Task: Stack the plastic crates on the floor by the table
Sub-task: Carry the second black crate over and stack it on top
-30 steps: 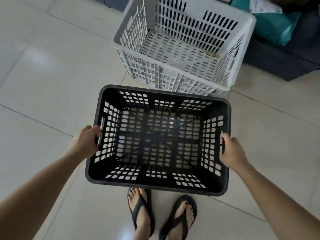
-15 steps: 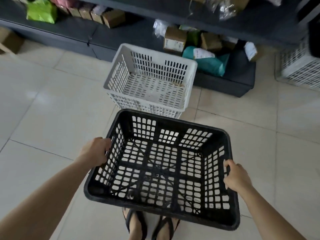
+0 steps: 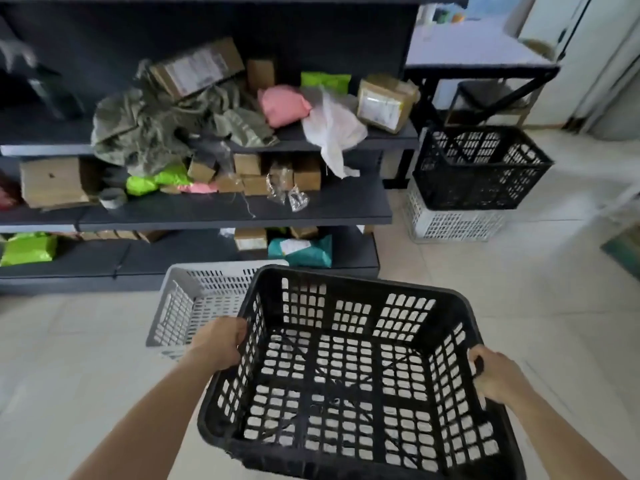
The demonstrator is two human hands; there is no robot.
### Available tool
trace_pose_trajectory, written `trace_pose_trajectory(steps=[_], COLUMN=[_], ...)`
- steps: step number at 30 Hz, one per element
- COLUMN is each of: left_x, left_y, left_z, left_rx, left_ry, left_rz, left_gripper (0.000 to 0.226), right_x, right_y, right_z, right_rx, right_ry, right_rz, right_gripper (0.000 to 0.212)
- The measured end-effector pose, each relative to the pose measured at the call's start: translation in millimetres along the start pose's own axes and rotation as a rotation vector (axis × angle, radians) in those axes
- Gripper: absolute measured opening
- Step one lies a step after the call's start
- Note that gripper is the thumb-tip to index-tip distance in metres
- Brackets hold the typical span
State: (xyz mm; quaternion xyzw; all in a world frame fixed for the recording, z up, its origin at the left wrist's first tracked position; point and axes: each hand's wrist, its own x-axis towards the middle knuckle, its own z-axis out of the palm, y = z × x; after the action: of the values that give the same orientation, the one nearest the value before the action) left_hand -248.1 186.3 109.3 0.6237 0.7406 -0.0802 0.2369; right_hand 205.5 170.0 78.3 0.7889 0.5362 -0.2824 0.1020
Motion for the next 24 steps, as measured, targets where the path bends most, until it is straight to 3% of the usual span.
trace_pose_trajectory(steps=[9, 15, 19, 24], left_x=[30.2, 85.7, 142.7, 196.9], left_y=[167.2, 279.5, 353.5, 442.5], left_z=[-92.7, -142.8, -162.0, -181.2], left_rx=[0.15, 0.193, 0.15, 0.204], left_ry=[-0.03, -0.056, -0.033, -0.078], left_rz=[0.237, 0.373, 0.386, 0.404], left_gripper=[0.024, 0.01, 0.028, 0.027], right_x=[25.9, 65.8, 112.2, 158.9], right_y=[90.4, 126.2, 148.1, 183.6], right_z=[-135.1, -231.2, -296.8, -363.2], right_rx=[0.066, 0.068, 0.017, 0.04], right_ry=[0.178, 0.192, 0.177, 0.197], right_rz=[0.103, 0.222, 0.271, 0.317], right_gripper=[0.029, 0.026, 0.021, 0.022])
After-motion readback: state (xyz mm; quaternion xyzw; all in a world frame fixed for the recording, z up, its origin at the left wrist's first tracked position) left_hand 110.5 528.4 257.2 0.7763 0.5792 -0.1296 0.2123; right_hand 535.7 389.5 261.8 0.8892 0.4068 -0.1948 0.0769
